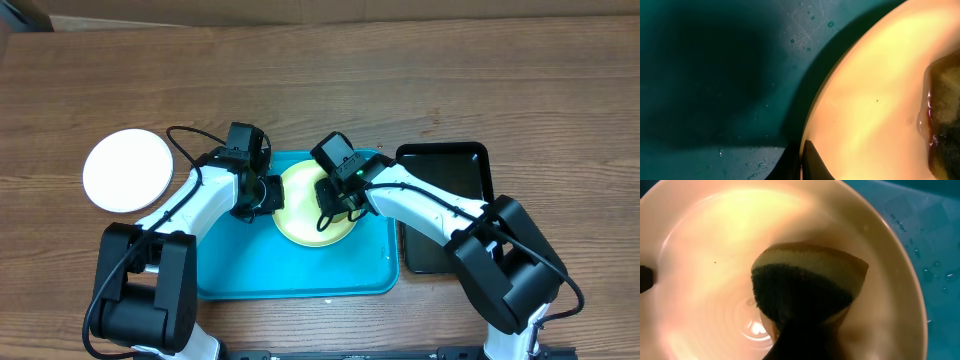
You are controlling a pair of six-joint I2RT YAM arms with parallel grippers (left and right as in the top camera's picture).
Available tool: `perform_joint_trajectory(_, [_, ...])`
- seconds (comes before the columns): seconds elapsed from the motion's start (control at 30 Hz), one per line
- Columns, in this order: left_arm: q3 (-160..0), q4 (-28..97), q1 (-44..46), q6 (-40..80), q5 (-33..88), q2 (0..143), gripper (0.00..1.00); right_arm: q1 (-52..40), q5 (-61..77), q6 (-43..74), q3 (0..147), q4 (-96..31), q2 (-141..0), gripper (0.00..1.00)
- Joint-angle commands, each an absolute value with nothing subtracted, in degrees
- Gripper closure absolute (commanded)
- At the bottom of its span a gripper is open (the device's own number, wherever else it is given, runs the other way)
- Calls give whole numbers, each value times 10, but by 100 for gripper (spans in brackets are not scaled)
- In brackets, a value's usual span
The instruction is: Clean dirty plates on tray and stack at the side
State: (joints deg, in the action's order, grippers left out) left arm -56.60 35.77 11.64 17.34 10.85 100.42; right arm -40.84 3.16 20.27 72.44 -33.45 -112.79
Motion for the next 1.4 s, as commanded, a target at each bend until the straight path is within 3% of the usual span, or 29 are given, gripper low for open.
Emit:
perform_joint_trajectory(0.0, [-562, 355, 120, 167, 116, 1009, 96, -413, 92, 215, 725, -322, -1156, 96])
perform_joint_trajectory(0.33, [-562, 356, 120, 167, 117, 1009, 96, -342, 241, 215, 777, -316, -1097, 96])
perform_joint_trajectory(0.7, [-562, 356, 120, 167, 117, 1009, 96, -314, 210, 208, 745, -384, -1062, 96])
perform_joint_trajectory(1.07, [-562, 356, 120, 167, 116, 1009, 96, -332, 180, 235, 588, -216, -1062, 96])
perform_joint_trajectory(1.37, [-562, 355, 120, 167, 117, 1009, 96, -354, 180, 256, 543, -192, -1062, 96])
